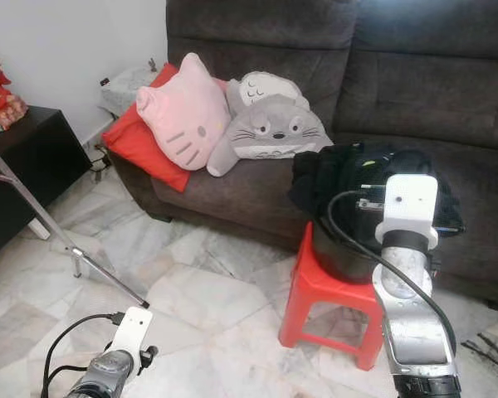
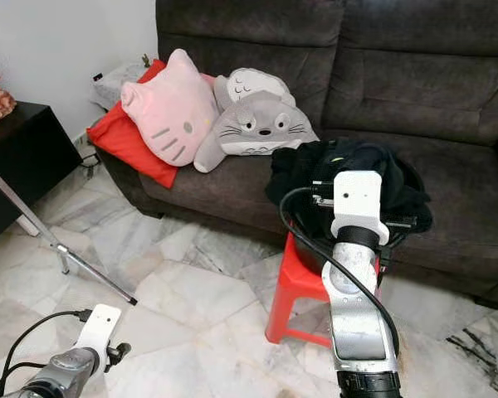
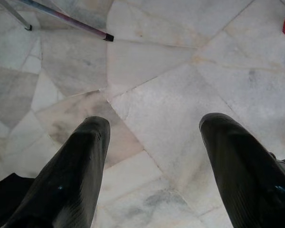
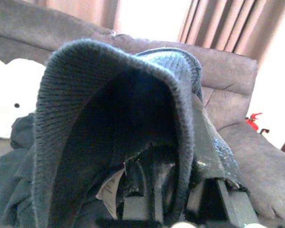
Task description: Hang hanger
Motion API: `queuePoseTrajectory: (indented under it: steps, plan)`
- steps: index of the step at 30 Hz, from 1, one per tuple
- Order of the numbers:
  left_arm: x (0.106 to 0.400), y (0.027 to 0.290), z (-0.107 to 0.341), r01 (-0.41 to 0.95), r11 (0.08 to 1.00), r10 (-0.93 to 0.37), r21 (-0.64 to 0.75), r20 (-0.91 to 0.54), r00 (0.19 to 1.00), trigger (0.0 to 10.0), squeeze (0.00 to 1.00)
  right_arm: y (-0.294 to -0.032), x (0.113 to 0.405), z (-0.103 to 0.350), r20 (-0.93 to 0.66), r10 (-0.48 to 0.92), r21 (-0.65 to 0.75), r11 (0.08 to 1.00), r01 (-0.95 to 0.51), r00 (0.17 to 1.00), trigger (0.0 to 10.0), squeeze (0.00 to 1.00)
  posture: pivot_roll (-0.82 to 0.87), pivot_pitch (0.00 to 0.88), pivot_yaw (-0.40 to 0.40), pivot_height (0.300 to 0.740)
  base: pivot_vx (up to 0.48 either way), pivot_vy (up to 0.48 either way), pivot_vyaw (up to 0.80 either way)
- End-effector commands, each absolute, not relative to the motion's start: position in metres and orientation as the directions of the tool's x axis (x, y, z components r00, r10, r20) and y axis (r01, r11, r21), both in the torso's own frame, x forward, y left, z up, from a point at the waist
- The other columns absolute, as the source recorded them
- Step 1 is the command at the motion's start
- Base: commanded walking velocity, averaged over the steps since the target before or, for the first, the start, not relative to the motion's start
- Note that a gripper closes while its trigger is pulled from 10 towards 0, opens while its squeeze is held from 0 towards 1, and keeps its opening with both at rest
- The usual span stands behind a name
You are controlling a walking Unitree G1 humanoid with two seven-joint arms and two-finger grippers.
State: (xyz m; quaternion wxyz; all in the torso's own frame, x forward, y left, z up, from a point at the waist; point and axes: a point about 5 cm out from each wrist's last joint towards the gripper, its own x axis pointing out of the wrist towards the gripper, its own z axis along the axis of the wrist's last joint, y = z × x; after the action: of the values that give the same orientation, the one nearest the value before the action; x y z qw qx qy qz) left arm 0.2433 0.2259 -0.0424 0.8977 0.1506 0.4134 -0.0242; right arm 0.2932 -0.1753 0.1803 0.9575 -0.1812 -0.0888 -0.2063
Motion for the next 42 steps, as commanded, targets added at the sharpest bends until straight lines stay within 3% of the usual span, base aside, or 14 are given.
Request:
queuePoseTrajectory:
  steps: [1,30,42]
  plan:
    - [0.239,0.23,-0.044,0.166,0.951,0.094,0.262,-0.754,0.65,10.0,0.0,-0.171,0.292,0.189,0.271,-0.348,-0.301,0.855,0.422,0.897,10.0,0.0,-0.15,0.0,0.082,0.74,-0.3,0.0,0.0]
    - [0.241,0.228,-0.043,0.145,0.958,0.092,0.247,-0.745,0.661,10.0,0.0,-0.173,0.296,0.195,0.288,-0.3,-0.364,0.844,0.393,0.91,10.0,0.0,-0.14,0.0,0.076,0.74,-0.353,0.0,0.0]
    - [0.243,0.227,-0.042,0.146,0.956,0.095,0.253,-0.744,0.662,10.0,0.0,-0.153,0.297,0.209,0.369,-0.164,-0.417,0.851,0.32,0.915,10.0,0.0,-0.14,0.0,0.075,0.74,-0.363,0.0,0.0]
